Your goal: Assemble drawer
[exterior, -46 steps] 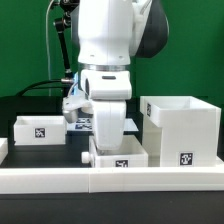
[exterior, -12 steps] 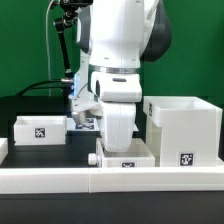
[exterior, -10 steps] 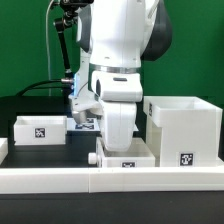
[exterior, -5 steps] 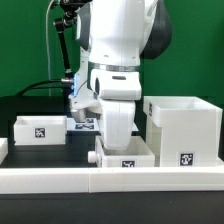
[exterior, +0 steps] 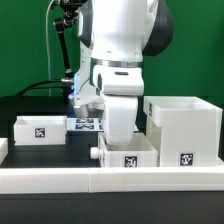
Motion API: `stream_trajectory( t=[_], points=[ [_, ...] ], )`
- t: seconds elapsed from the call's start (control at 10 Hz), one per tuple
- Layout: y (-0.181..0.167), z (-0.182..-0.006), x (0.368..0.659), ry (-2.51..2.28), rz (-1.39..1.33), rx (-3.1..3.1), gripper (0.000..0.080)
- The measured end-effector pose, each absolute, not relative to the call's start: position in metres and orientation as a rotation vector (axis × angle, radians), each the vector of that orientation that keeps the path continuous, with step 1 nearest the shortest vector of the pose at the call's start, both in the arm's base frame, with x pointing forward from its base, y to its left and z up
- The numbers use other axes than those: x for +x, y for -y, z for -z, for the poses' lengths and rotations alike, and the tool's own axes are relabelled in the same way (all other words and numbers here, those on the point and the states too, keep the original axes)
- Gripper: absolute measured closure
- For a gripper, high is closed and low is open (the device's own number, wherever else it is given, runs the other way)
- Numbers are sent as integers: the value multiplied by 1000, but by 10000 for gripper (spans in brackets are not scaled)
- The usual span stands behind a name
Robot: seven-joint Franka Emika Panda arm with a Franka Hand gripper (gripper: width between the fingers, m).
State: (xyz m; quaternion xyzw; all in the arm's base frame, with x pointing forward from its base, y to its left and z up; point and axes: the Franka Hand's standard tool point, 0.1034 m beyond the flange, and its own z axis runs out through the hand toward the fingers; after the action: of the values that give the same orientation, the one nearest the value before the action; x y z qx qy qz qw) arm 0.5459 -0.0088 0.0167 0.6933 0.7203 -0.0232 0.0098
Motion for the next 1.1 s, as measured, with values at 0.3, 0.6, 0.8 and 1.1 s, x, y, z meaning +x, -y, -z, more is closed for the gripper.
stream_trajectory(
  t=[0.3,0.6,0.8,1.1],
  points=[
    [6,-17,546,-2249,70,2166,757],
    [7,-15,545,-2249,73,2169,757],
    [5,-14,546,-2251,73,2168,757],
    [1,-12,547,-2247,71,2172,757]
  ],
)
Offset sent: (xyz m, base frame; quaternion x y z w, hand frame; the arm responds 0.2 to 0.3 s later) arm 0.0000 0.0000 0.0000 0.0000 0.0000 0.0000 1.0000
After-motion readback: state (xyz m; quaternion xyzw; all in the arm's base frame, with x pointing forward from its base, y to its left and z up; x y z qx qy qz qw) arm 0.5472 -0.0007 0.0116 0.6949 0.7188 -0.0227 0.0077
